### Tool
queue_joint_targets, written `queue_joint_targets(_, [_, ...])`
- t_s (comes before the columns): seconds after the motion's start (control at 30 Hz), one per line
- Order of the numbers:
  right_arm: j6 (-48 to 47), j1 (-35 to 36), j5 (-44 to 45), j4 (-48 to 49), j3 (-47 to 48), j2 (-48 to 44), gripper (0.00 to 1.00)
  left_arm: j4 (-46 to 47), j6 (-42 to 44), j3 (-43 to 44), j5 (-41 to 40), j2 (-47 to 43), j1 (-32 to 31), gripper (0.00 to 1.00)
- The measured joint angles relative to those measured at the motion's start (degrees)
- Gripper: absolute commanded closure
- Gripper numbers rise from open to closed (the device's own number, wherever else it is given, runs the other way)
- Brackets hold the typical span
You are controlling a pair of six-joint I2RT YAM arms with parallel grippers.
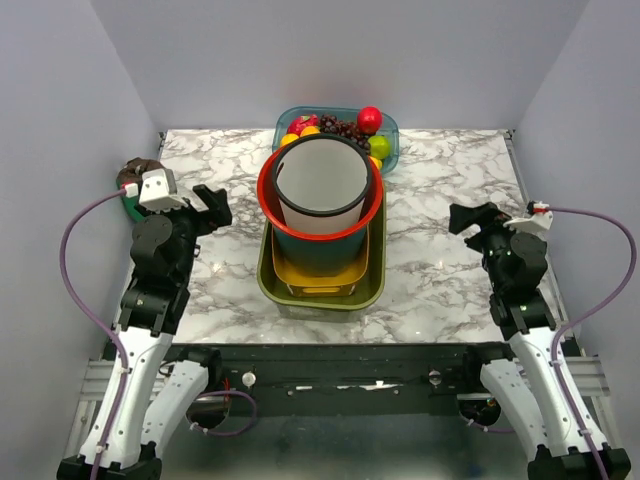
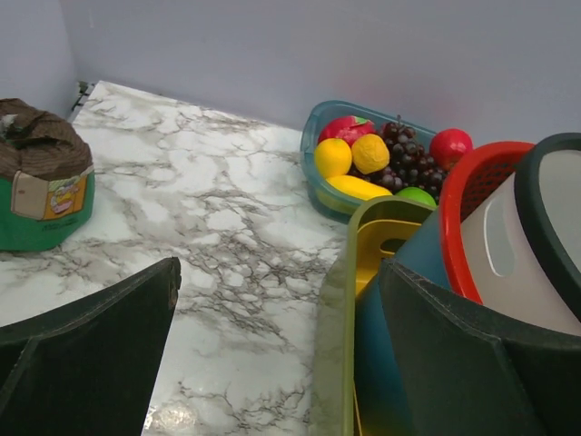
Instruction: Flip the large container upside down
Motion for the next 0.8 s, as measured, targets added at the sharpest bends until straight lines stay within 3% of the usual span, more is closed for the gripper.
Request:
queue_joint_targets(0.33, [2.7, 0.0, -8.0, 1.1, 4.4, 2.8, 0.00, -10.0, 2.4, 5.0, -7.9, 4.4, 0.0, 0.01])
queue_joint_targets(0.63, [1.1, 0.0, -12.2, -1.2, 7.1, 11.7, 0.03, -15.7, 1.9, -6.4, -12.2, -1.1, 0.0, 0.01])
queue_joint_targets(0.8, [2.0, 0.0, -13.1, -1.6, 9.3, 12.4, 0.03, -16.9, -1.0, -7.6, -12.9, -7.0, 0.0, 0.01])
